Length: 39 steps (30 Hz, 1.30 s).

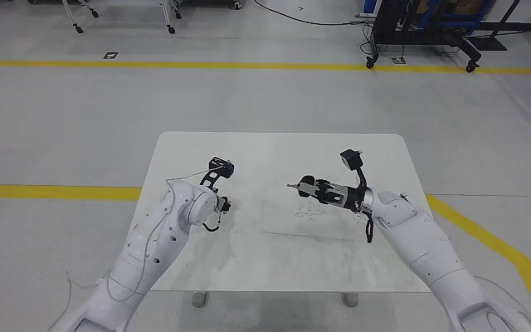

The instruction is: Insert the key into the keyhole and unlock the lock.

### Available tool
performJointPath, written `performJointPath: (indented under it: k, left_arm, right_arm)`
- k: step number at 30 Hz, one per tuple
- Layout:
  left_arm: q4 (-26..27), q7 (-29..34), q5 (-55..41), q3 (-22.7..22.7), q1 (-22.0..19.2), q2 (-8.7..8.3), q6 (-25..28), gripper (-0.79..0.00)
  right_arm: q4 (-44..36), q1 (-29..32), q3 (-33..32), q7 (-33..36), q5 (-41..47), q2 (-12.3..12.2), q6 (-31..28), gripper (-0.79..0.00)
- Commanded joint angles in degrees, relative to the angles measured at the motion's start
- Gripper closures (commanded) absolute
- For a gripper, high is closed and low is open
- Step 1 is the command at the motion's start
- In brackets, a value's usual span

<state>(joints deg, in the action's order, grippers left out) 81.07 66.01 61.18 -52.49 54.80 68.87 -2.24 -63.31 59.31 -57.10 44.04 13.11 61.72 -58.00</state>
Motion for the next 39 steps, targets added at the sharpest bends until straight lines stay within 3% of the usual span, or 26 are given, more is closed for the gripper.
performJointPath:
  k: [1, 7, 8, 9, 23, 28, 34, 39]
  left_arm:
    - [-1.00, -0.21, -0.40, 0.73, -0.71, 0.38, -0.09, -0.326]
    - [-2.76, 0.47, -1.57, 1.70, -1.65, 1.05, 0.31, -0.262]
    - [-2.91, 0.81, -2.03, 1.71, -1.67, 1.11, 0.54, -0.031]
    - [-2.96, 0.93, -2.19, 1.67, -1.75, 1.15, 0.66, 0.000]
    - [-1.52, 1.62, -0.03, 1.29, -0.87, 1.12, 2.58, 0.000]
    - [1.91, -4.68, -2.46, -1.34, 0.80, 0.88, 3.31, 0.000]
    - [9.28, -16.93, -12.79, -9.81, 7.01, -0.24, 7.63, 0.000]
    - [9.72, -17.19, -13.00, -10.24, 7.37, -0.34, 8.10, 0.000]
  right_arm:
    - [0.00, 0.00, 0.00, 0.00, 0.00, 0.00, 0.00, 0.000]
    - [0.00, 0.00, 0.00, 0.00, 0.00, 0.00, 0.00, 0.000]
    - [0.00, 0.00, 0.00, 0.00, 0.00, 0.00, 0.00, 0.000]
    - [0.00, 0.00, 0.00, 0.00, 0.00, 0.00, 0.00, 0.000]
    - [0.00, 0.00, 0.00, 0.00, 0.00, 0.00, 0.00, 0.000]
    - [0.00, 0.00, 0.00, 0.00, 0.00, 0.00, 0.00, 0.000]
    - [0.00, 0.00, 0.00, 0.00, 0.00, 0.00, 0.00, 0.000]
    - [0.00, 0.00, 0.00, 0.00, 0.00, 0.00, 0.00, 0.000]
